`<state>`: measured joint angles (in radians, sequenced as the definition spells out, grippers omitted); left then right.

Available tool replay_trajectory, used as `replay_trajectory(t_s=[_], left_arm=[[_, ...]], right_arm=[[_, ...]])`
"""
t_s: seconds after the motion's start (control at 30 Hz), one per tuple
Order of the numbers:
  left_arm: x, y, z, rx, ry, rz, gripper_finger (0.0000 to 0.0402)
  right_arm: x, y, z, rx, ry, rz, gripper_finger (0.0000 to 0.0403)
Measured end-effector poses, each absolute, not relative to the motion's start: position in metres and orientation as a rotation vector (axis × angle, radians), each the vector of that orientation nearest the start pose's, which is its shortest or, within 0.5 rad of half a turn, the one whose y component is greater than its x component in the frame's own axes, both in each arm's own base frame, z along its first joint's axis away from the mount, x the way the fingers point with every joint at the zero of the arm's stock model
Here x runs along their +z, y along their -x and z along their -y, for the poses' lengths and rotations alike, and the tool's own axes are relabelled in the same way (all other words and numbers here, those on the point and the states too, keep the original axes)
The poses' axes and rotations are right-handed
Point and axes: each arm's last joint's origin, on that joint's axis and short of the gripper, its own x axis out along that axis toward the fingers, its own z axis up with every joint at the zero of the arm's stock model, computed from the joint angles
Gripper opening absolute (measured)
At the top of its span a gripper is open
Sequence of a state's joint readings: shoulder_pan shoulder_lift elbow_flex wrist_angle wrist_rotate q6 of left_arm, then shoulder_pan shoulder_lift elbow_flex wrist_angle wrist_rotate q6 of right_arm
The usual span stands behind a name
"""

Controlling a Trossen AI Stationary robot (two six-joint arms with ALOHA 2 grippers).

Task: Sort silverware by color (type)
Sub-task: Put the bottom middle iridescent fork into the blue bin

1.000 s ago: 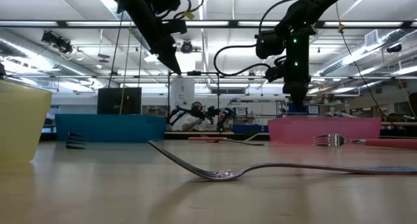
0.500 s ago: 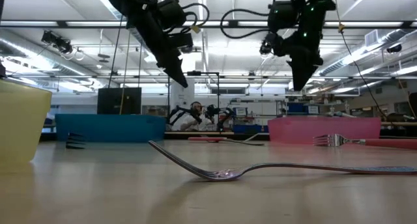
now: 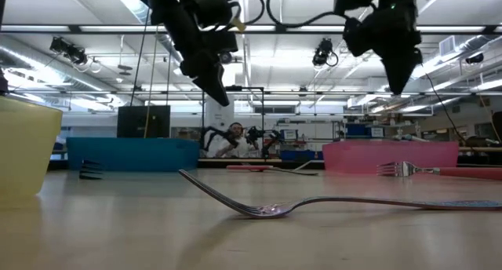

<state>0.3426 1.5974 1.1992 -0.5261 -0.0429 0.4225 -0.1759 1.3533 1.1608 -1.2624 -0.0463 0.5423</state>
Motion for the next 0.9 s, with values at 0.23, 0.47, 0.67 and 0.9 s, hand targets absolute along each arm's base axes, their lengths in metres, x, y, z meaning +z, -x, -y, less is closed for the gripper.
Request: replay_trajectory(t_s=[0.23, 0.47, 0.67, 0.9], left_arm=[[0.247, -0.318, -0.085, 0.099, -0.205, -1.024, 0.011], [0.245, -0.324, -0.044, -0.061, -0.14, -1.018, 0.011], [0.245, -0.327, -0.006, -0.132, -0.129, -1.012, 0.011], [0.245, -0.325, 0.034, -0.197, -0.107, -1.013, 0.011]], right_arm=[[0.268, -0.223, -0.019, -0.455, -0.578, -1.445, 0.0113], [0.266, -0.216, -0.067, -0.382, -0.547, -1.447, 0.0113], [0.265, -0.219, -0.103, -0.279, -0.572, -1.374, 0.0113], [0.247, -0.224, -0.142, -0.154, -0.514, -1.41, 0.0113]])
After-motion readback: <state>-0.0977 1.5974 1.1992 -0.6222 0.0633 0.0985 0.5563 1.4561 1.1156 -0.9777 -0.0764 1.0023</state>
